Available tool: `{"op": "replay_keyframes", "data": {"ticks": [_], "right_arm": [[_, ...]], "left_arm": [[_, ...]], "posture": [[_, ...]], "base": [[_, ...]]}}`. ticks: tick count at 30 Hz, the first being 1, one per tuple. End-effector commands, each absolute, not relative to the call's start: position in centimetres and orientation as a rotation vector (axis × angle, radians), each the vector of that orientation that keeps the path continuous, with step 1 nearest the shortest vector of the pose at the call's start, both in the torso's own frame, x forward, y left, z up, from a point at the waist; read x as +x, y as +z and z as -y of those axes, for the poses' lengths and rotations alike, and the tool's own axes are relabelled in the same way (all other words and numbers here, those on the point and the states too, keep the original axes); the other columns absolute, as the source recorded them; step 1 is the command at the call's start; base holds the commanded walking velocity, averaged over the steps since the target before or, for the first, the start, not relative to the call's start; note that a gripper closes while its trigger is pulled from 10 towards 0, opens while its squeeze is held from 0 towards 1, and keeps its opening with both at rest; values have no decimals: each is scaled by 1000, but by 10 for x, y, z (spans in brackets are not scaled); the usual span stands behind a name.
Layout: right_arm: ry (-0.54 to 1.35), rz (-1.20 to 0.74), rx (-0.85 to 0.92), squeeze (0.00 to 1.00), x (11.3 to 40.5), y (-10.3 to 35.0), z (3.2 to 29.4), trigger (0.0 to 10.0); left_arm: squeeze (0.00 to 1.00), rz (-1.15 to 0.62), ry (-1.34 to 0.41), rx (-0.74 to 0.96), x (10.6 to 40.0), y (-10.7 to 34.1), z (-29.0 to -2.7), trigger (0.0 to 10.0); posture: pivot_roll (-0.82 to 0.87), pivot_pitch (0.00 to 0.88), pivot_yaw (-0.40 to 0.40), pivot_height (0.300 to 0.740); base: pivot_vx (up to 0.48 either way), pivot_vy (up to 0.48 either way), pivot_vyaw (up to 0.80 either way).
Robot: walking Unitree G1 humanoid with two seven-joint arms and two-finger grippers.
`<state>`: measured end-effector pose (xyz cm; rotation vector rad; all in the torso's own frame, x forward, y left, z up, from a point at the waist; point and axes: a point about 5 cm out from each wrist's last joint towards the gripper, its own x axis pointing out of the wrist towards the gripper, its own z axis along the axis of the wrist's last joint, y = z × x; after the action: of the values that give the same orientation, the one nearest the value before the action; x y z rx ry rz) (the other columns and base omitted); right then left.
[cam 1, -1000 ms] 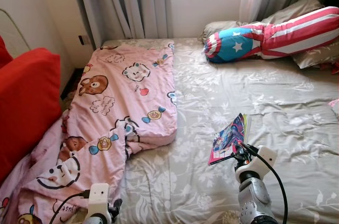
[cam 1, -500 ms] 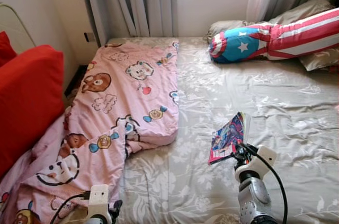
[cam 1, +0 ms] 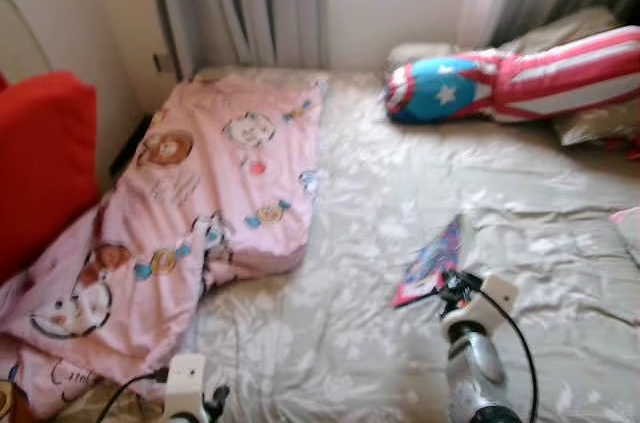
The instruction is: Clean up the room
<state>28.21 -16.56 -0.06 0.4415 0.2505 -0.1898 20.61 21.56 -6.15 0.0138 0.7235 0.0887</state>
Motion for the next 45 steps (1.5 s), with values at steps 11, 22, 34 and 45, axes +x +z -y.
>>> {"op": "replay_keyframes", "data": {"ticks": [11,22,34,45], "right_arm": [[-198,-225,423,0,285,4,172,10000],[-161,-241,390,0,286,4,169,10000],[-116,-251,388,0,286,3,163,10000],[-108,-263,390,0,285,1,162,10000]], "left_arm": [[0,-750,70,15,201,-66,-209,10000],[0,-750,72,8,201,-66,-208,10000],[0,-747,83,0,201,-66,-209,10000],[0,-744,86,-20,200,-66,-209,10000]], "posture": [[81,0,2,740],[78,0,-1,740],[75,0,-2,740],[69,0,-2,740]], "base": [[0,-350,-241],[0,-351,0],[0,-173,359],[0,0,0]]}}
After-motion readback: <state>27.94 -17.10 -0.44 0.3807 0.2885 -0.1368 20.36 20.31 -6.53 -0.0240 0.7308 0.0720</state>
